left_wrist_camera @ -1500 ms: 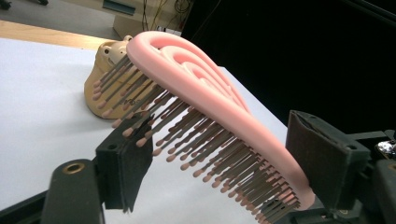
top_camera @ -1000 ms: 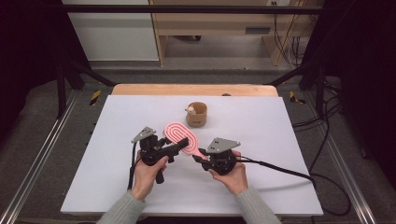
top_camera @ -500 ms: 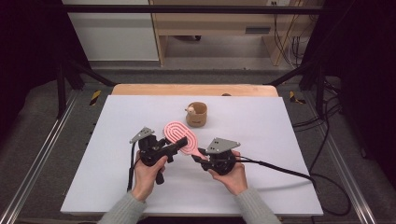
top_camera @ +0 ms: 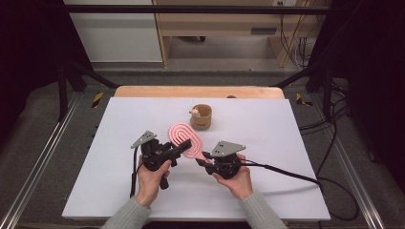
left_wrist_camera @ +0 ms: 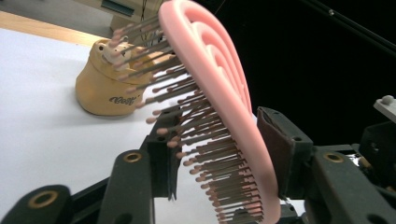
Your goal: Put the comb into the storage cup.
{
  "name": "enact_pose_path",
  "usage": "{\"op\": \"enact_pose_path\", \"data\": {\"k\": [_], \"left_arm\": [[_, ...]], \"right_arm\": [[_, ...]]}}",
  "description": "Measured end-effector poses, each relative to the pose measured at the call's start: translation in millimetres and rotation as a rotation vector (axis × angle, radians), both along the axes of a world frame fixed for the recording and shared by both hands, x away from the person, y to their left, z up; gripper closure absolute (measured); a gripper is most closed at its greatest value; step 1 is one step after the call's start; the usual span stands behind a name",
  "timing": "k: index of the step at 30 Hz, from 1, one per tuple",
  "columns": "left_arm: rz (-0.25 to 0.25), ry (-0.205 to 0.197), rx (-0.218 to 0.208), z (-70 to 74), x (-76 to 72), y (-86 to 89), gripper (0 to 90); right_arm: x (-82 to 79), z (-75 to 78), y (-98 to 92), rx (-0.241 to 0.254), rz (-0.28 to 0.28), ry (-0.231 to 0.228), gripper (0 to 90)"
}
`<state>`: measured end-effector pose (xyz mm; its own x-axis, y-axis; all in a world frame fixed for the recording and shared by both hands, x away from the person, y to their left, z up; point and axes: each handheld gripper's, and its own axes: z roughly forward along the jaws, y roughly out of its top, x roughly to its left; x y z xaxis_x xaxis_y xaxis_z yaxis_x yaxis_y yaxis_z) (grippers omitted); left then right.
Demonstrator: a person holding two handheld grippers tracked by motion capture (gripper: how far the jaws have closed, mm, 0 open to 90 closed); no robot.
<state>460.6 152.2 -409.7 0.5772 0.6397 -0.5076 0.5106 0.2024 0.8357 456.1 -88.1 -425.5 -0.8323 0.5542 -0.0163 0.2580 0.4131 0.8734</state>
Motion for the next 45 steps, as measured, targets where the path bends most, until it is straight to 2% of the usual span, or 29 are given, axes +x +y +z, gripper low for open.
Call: {"op": "enact_pose_path", "data": {"k": [10,20,27,45], "left_arm": [[-0.033,-0.02,-0.002,1.0,-2.2,-0.5,59.0],[-0.079,-0.069,0.007,3.3,-5.3,-1.9,61.8],[-0.077,-0.099,0.012,5.4,-8.6,-2.5,62.1],[-0.08,-0.119,0.017,7.0,-12.9,-3.8,62.6]], "right_arm": [[0.0,-0.4,0.2,0.003,-0.001,-0.001,70.1],[0.2,-0.6,0.3,0.009,0.007,0.002,70.4],[-0.2,0.1,0.1,0.019,0.015,0.0,70.5],[-0.5,0.2,0.6,0.036,0.028,0.021,70.3]]}}
